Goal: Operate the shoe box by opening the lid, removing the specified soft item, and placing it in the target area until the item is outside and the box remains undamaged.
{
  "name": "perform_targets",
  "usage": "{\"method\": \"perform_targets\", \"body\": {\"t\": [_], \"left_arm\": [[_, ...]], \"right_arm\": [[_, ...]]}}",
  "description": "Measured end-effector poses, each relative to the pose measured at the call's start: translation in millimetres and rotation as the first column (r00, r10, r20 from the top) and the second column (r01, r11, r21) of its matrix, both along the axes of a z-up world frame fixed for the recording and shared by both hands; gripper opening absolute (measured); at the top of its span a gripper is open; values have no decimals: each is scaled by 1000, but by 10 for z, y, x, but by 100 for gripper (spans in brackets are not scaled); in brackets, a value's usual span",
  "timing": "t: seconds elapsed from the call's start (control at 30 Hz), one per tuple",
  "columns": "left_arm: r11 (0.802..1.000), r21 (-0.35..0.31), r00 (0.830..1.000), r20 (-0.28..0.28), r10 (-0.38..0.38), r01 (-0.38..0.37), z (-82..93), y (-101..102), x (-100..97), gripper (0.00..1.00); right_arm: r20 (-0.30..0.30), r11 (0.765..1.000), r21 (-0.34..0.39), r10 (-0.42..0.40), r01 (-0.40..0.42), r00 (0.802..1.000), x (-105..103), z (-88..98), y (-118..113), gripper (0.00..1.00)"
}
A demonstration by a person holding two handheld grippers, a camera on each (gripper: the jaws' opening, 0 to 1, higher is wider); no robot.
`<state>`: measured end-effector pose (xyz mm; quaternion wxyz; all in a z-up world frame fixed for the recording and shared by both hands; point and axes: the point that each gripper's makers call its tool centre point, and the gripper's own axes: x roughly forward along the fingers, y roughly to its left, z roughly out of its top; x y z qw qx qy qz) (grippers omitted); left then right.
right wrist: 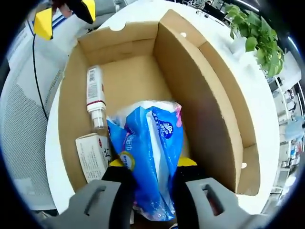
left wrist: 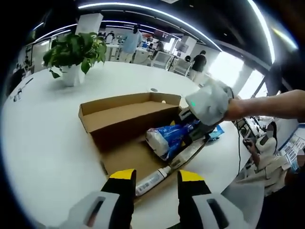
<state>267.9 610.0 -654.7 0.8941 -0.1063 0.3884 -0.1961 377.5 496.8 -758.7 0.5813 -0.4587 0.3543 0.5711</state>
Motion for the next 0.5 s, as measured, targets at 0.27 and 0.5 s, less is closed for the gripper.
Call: {"method": "perform_targets", "body": {"t": [0.27, 0.5], "left_arm": [[1000, -19, 1000, 16, 5, -5, 74, -58, 5, 35], [1000, -23, 999, 34, -2, 3, 119, -85, 32, 35]], "right_arm": [[11, 998, 29, -50, 50, 999, 37, 143, -27, 26], [38, 998, 47, -46, 44, 998, 16, 299, -51, 26]]}}
